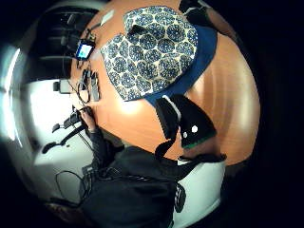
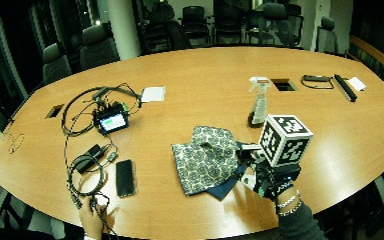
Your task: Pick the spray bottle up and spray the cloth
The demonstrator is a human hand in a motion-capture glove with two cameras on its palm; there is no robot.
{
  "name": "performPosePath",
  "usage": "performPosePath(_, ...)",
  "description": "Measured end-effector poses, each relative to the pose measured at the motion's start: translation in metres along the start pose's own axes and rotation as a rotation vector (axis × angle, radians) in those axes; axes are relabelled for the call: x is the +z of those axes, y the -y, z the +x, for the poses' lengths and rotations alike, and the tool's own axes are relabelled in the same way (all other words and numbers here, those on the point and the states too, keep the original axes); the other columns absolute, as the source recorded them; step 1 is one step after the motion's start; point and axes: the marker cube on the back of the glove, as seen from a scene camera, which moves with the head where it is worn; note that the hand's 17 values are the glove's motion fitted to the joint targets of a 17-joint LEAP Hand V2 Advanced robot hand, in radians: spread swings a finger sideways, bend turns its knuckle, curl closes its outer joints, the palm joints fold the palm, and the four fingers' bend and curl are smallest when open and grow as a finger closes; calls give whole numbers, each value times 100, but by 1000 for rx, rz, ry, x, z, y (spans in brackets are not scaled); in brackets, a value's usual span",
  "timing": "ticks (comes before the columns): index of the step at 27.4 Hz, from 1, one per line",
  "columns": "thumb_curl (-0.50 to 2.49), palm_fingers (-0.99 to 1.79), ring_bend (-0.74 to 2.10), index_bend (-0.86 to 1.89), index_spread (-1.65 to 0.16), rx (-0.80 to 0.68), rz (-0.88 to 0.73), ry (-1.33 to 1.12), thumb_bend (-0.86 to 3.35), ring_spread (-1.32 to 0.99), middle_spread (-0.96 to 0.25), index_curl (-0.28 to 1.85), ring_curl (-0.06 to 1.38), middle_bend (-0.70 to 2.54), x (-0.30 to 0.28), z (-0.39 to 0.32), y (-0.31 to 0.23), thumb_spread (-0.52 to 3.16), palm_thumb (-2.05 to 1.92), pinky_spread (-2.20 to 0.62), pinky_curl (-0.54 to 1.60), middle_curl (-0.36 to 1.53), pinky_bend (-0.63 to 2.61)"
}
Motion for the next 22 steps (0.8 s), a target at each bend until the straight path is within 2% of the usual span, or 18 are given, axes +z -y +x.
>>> performPosePath(7,25,45,21,22,-41,30,33,6,4,4,0,36,20,17,-10,2,36,118,65,24,32,25,42)
performPosePath(22,27,51,28,17,-38,192,192,35,-1,2,-1,35,26,17,-36,18,123,120,68,24,32,27,35)
